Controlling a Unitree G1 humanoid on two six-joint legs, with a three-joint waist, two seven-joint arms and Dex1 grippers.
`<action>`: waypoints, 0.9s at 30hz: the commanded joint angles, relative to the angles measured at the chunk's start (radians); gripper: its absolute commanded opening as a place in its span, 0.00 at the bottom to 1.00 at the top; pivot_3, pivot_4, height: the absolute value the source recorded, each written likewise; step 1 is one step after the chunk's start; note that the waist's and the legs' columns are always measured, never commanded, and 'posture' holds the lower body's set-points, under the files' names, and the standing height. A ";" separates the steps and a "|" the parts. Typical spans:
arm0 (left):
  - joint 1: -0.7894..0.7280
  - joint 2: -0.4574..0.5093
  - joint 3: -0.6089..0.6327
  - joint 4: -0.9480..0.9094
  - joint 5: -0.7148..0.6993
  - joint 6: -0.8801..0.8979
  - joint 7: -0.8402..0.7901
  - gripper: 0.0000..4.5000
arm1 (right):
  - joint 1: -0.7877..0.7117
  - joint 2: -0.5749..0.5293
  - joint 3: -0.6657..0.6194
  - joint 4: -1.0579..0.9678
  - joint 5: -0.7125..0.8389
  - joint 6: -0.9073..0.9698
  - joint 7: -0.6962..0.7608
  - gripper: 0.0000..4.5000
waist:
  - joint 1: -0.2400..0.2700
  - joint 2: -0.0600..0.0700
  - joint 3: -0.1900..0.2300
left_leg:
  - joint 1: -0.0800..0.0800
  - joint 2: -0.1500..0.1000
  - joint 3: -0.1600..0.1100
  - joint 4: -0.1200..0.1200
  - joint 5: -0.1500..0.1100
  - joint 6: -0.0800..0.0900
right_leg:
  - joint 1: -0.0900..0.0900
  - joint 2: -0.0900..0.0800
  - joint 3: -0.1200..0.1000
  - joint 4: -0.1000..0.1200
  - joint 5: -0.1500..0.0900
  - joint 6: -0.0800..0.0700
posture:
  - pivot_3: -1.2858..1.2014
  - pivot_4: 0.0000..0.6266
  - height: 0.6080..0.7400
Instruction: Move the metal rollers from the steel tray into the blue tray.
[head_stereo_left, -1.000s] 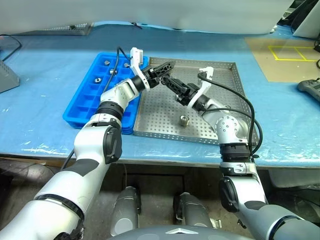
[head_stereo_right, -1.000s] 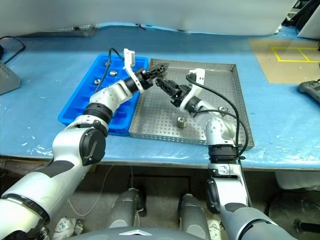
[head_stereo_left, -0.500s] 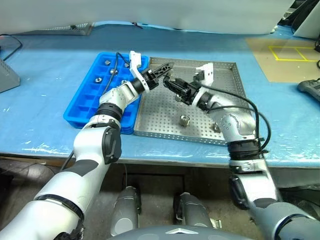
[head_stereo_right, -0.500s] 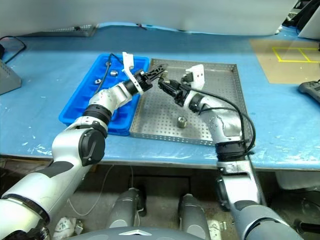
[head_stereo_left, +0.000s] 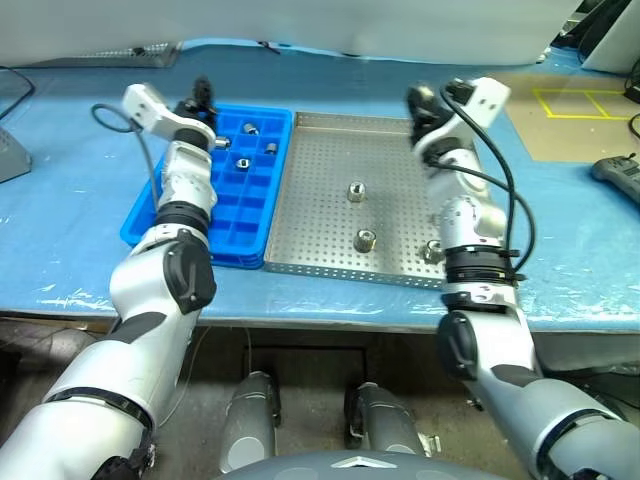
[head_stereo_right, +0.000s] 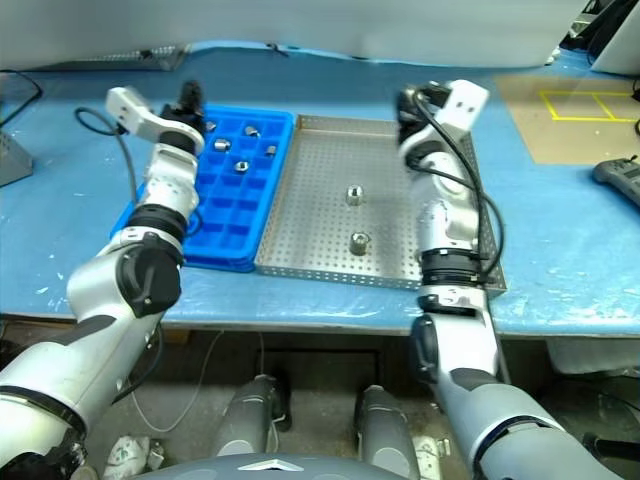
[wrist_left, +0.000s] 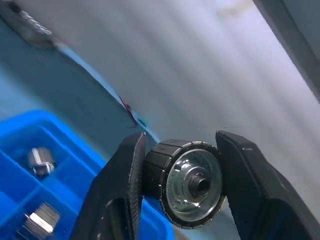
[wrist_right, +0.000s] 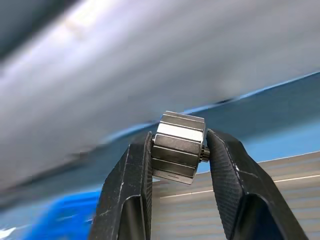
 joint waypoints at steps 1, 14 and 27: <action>0.079 0.109 -0.077 -0.075 0.144 -0.084 0.147 0.42 | -0.020 -0.013 -0.006 -0.077 0.064 0.025 0.091 0.27 | -0.001 0.000 0.000 | -0.001 0.000 0.000 0.001 0.000 0.000 | -0.001 0.000 0.000 0.002 0.000 0.000 | 0.49 0.24 1.00; 0.459 0.103 -0.158 -0.536 0.172 0.130 0.220 0.42 | -0.065 -0.018 0.058 0.060 -0.018 0.005 0.189 0.27 | 0.062 0.000 0.000 | 0.007 0.001 -0.002 -0.004 0.012 -0.019 | 0.001 -0.001 -0.002 0.011 0.002 -0.003 | 0.54 0.24 1.00; 0.585 0.095 -0.241 -0.726 0.176 0.350 0.111 0.42 | -0.037 -0.003 0.096 0.068 -0.084 -0.007 0.205 0.27 | 0.060 0.000 0.000 | 0.007 0.002 -0.002 -0.009 0.015 -0.024 | -0.001 0.000 -0.003 0.010 0.002 -0.003 | 0.54 0.24 1.00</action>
